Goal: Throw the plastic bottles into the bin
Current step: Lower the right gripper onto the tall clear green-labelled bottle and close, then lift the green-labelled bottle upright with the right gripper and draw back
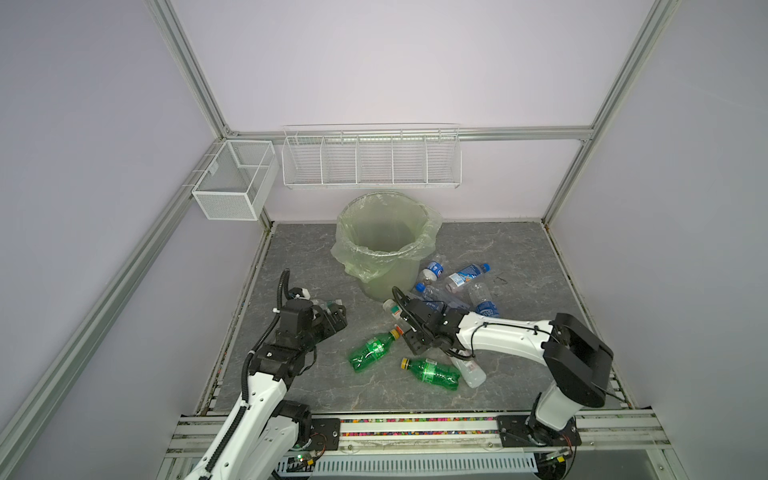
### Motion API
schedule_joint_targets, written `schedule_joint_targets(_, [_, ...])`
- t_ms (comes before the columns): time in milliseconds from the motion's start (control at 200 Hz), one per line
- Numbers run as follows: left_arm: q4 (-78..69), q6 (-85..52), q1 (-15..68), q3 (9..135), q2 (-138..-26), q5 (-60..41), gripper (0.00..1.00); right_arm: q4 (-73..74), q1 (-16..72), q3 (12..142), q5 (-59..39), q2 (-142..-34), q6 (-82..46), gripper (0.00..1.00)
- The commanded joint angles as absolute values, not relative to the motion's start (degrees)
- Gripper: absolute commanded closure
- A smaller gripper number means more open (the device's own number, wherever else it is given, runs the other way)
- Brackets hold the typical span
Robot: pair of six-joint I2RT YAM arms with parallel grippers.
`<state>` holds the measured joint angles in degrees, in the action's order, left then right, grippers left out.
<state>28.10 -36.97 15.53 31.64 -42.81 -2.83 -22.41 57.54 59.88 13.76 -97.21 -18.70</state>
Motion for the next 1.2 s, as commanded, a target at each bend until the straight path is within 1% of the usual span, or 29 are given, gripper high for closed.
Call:
schedule_joint_targets(0, [28.09,-36.21,15.54,31.47,-42.45,-2.04,0.00,-24.65,57.92,61.26,15.04,-94.23,-16.62,0.39])
schedule_joint_targets(540, [27.98,-36.61,15.52,31.56,-42.19,-2.62,0.00,-25.00,58.64,59.91,13.54,-85.28,-17.55,0.42])
schedule_joint_targets(845, [28.13,-36.50,15.49,32.87,-42.47,-2.57,0.00,-23.63,58.71,54.66,12.91,-77.16,-19.21,0.42])
schedule_joint_targets(1070, [27.87,-36.85,15.53,32.64,-42.31,-2.97,0.00,-24.60,58.71,50.74,15.09,-70.94,-20.73,0.43])
schedule_joint_targets(1195, [27.27,-36.98,15.49,32.77,-42.88,-3.67,0.00,-25.11,58.71,46.04,16.39,-65.86,-22.68,0.43])
